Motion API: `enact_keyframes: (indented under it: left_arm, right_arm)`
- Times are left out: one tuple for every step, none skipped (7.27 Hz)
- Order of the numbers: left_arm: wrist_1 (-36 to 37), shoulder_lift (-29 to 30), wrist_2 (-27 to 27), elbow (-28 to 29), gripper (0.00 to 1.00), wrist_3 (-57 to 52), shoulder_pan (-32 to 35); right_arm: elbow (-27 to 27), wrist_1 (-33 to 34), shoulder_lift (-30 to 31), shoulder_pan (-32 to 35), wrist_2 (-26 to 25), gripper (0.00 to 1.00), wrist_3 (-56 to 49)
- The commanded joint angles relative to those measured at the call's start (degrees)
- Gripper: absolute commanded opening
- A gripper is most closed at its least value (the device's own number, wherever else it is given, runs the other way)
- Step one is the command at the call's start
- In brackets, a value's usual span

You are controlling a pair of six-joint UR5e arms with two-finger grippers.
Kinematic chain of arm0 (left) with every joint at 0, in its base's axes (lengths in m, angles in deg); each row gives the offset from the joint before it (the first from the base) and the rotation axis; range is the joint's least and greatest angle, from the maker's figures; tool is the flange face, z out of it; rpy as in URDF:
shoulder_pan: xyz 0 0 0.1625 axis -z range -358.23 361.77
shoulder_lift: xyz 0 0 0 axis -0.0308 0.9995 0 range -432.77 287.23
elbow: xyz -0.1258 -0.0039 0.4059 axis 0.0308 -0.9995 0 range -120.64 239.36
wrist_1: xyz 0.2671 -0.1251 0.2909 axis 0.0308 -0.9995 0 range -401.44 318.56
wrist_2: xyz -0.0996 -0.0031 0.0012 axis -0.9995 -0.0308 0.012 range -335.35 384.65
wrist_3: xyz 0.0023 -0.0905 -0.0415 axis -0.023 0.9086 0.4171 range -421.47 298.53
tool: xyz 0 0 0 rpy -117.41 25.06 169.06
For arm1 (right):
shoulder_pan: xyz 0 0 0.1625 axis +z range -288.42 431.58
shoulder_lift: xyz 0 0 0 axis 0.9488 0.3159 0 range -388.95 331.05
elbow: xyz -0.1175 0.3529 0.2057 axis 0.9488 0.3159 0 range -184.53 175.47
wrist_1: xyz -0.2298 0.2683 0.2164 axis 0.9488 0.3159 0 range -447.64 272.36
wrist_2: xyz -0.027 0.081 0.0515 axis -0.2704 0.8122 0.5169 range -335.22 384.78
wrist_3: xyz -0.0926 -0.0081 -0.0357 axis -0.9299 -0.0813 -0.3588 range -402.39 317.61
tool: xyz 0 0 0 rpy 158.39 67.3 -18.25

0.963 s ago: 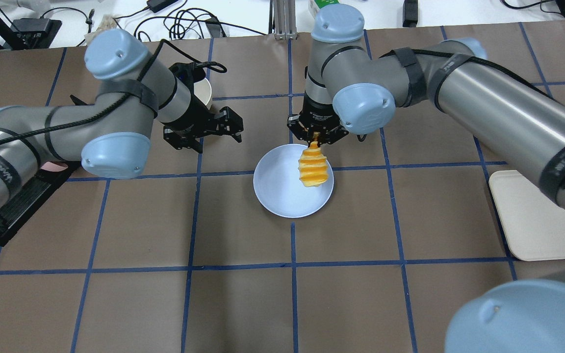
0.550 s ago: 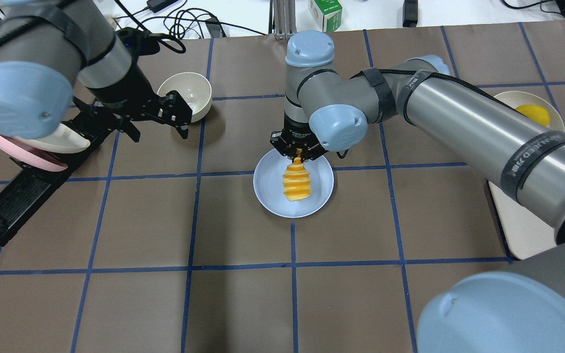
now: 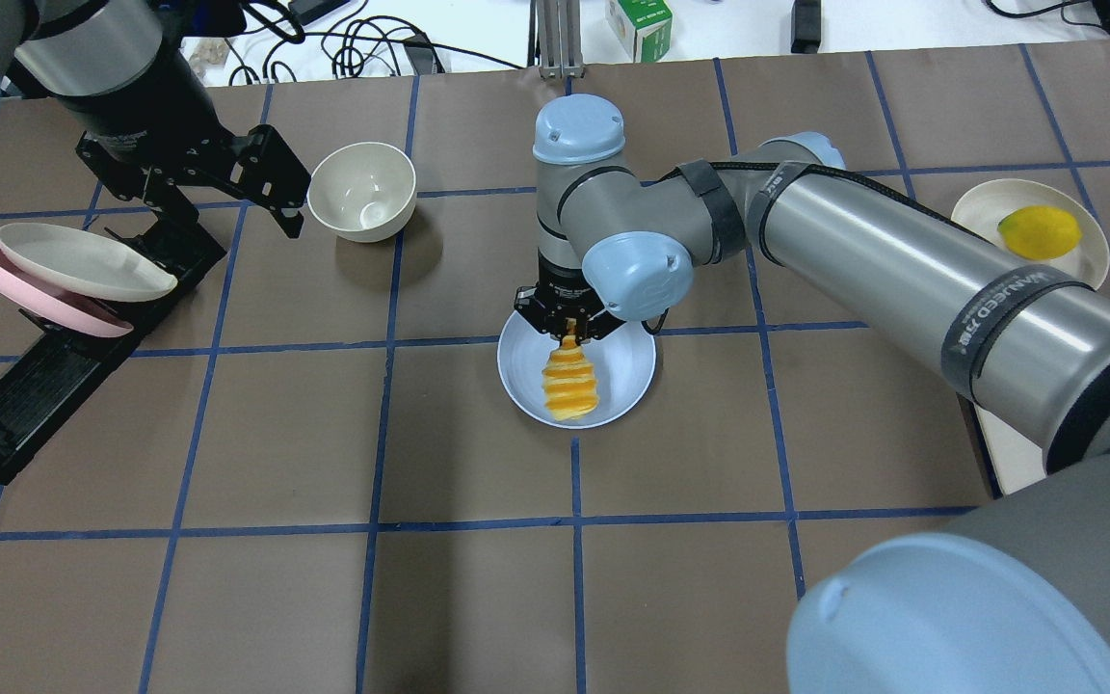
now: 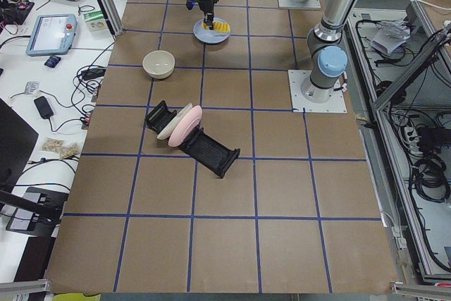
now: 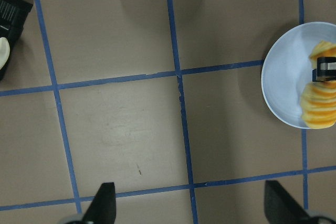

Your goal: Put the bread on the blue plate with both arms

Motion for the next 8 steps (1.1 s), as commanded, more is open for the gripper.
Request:
enact_keyframes:
  left_arm:
    - [0.39, 0.25, 0.32, -0.37, 1.0, -0.21, 2.31]
    - [0.48, -0.28, 0.76, -0.72, 1.0, -0.12, 3.37]
    - [0.57, -0.54, 0.68, -0.55, 1.0, -0.2, 2.95]
    - [0.48, -0.72, 0.77, -0.2, 1.0, -0.2, 2.68]
    - [0.48, -0.9, 0.68, -0.11, 1.0, -0.2, 2.59]
    - [0.39, -0.99, 0.68, -0.02, 1.0, -0.2, 2.59]
    - [0.39, -1.16, 0.68, -0.11, 1.0, -0.12, 2.59]
    - [0.39, -1.25, 0.68, -0.11, 1.0, 0.06, 2.59]
  right_arm:
    - [-0.04, 0.12, 0.01, 0.11, -0.16, 0.92, 0.05]
    - [0.49, 0.03, 0.19, 0.03, -0.34, 1.0, 0.13]
    - [0.49, 0.73, 0.54, 0.02, -0.6, 1.0, 0.13]
    - [0.58, 0.73, 0.72, -0.06, -0.6, 1.0, 0.13]
    - [0.58, 0.73, 0.89, -0.06, -0.52, 1.0, 0.13]
    - [0.75, 0.73, 1.85, -0.24, -0.95, 1.0, 0.13]
    - [0.75, -0.14, 5.6, -1.89, -1.13, 1.0, -1.0]
    - [0.67, -4.32, 10.25, -4.0, -3.83, 1.0, -1.53]
